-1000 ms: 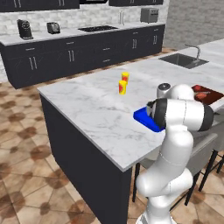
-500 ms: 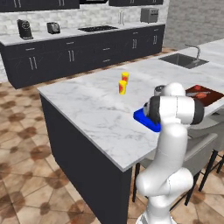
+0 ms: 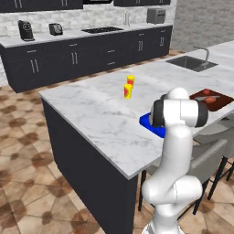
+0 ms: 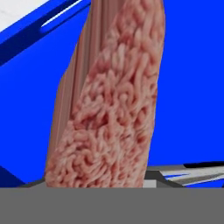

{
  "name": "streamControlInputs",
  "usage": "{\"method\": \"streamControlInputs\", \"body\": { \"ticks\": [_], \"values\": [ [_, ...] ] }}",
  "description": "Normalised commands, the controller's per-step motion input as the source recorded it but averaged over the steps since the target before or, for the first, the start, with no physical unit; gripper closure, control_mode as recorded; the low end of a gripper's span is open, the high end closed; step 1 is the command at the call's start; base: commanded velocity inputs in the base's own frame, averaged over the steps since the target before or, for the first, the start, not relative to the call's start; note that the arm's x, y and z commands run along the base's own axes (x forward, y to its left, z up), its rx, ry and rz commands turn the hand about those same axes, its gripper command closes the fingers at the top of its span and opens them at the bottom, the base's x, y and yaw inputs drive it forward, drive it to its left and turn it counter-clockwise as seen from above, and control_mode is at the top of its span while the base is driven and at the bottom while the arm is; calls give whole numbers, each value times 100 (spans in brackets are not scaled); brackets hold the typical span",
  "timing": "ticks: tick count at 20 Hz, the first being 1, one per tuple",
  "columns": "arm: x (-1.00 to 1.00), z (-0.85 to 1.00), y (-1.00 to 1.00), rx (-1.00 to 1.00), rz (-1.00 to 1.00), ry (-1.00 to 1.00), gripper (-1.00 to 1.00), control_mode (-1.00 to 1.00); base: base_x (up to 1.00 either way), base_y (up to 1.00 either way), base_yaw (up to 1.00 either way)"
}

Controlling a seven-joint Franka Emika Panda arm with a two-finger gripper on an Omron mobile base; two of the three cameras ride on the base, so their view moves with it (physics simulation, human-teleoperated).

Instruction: Gather the sweet potato and bell pepper from the fridge and place them on a tray on the dining counter. Then gather the steaks from the fridge and place them on the other tray.

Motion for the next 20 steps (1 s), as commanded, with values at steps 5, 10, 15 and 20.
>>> {"method": "streamControlInputs", "body": {
  "ticks": [5,10,15,20],
  "values": [
    [17,-21,-6,0,0,0,100,-100,0,0,0],
    [25,-4,0,0,0,0,-100,-100,0,0,0],
    [5,7,0,1,0,-7,-100,-100,0,0,0],
    [-1,41,7,1,0,-19,-100,-100,0,0,0]
  ]
}}
